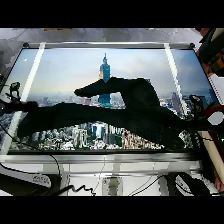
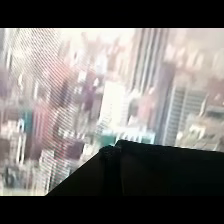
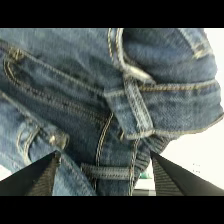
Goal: Fold the clothes and pants, and hang the long-sleeved shirts on hangers.
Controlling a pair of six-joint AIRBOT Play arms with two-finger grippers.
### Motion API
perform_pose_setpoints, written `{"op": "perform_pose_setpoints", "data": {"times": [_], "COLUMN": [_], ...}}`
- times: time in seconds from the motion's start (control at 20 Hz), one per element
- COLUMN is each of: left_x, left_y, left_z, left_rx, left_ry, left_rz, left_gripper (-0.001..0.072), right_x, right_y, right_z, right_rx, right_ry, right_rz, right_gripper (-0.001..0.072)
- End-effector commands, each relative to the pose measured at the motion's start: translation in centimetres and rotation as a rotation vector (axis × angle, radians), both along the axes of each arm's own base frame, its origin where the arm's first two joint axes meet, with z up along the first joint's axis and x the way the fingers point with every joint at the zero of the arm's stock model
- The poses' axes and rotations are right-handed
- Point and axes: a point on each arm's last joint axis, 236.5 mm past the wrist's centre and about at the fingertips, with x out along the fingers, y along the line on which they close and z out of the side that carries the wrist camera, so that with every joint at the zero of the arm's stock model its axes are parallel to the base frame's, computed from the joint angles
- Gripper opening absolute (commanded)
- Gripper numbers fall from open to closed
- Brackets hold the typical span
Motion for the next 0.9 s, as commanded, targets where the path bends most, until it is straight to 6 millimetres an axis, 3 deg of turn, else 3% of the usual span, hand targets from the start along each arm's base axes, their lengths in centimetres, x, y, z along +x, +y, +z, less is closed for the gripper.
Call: {"op": "perform_pose_setpoints", "data": {"times": [0.0,0.1,0.2,0.3,0.35,0.45,0.55,0.6,0.65,0.75,0.85], "left_x": [4.3,7.9,9.6,9.2,8.2,5.9,3.4,1.7,-0.2,-5.1,-9.5], "left_y": [-0.5,-0.4,-0.7,-0.8,-1.1,-1.8,-1.9,-1.6,-1.0,1.0,2.9], "left_z": [5.5,13.3,22.3,30.3,33.2,35.9,35.0,33.0,30.3,24.0,18.6], "left_rx": [0.084,0.187,0.281,0.360,0.381,0.382,0.363,0.366,0.370,0.349,0.295], "left_ry": [-0.159,-0.357,-0.560,-0.737,-0.786,-0.789,-0.686,-0.571,-0.437,-0.143,0.041], "left_rz": [-0.026,-0.029,-0.019,0.008,0.013,-0.001,-0.035,-0.066,-0.090,-0.094,-0.053], "left_gripper": [0.0041,0.0041,0.0041,0.0041,0.0041,0.0040,0.0040,0.0040,0.0040,0.0038,0.0038], "right_x": [1.9,3.9,5.9,7.6,8.2,8.9,8.7,8.1,7.1,4.1,0.8], "right_y": [-0.8,-1.9,-3.4,-4.3,-4.5,-5.0,-5.5,-5.5,-5.3,-4.1,-1.3], "right_z": [0.6,1.5,3.1,5.5,6.9,9.0,9.9,9.6,8.8,6.6,4.4], "right_rx": [-0.027,-0.061,-0.097,-0.123,-0.133,-0.160,-0.191,-0.197,-0.192,-0.147,-0.059], "right_ry": [-0.083,-0.175,-0.259,-0.340,-0.368,-0.404,-0.398,-0.364,-0.313,-0.158,-0.012], "right_rz": [-0.022,-0.064,-0.129,-0.148,-0.147,-0.141,-0.128,-0.117,-0.104,-0.078,0.019], "right_gripper": [0.0620,0.0601,0.0522,0.0522,0.0522,0.0521,0.0455,0.0432,0.0418,0.0316,0.0314]}}
